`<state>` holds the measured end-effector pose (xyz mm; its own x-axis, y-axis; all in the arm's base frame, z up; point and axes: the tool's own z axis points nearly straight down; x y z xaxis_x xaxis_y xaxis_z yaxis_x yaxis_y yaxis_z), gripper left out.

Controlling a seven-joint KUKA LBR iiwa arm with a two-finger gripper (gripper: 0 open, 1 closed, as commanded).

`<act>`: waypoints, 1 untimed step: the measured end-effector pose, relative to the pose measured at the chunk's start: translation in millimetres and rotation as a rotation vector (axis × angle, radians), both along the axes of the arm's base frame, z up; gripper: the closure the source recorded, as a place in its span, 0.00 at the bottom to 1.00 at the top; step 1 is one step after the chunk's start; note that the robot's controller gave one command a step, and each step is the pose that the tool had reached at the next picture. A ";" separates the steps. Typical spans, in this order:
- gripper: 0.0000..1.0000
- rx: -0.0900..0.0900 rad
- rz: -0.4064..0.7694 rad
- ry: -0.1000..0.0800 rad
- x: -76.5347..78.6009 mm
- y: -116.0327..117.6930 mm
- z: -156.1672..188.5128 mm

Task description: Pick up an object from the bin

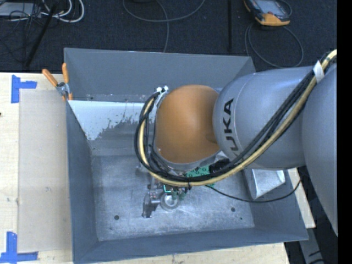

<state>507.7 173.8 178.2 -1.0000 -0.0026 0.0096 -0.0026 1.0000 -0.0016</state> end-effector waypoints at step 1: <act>0.00 0.009 -0.011 -0.019 31.9 -72.6 -107.2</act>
Offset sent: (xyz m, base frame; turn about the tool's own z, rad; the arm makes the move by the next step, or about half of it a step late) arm 0.0288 -0.0743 -0.1082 0.0098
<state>539.6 101.1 71.0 -0.9999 0.0088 -0.0090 0.0087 0.9999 0.0071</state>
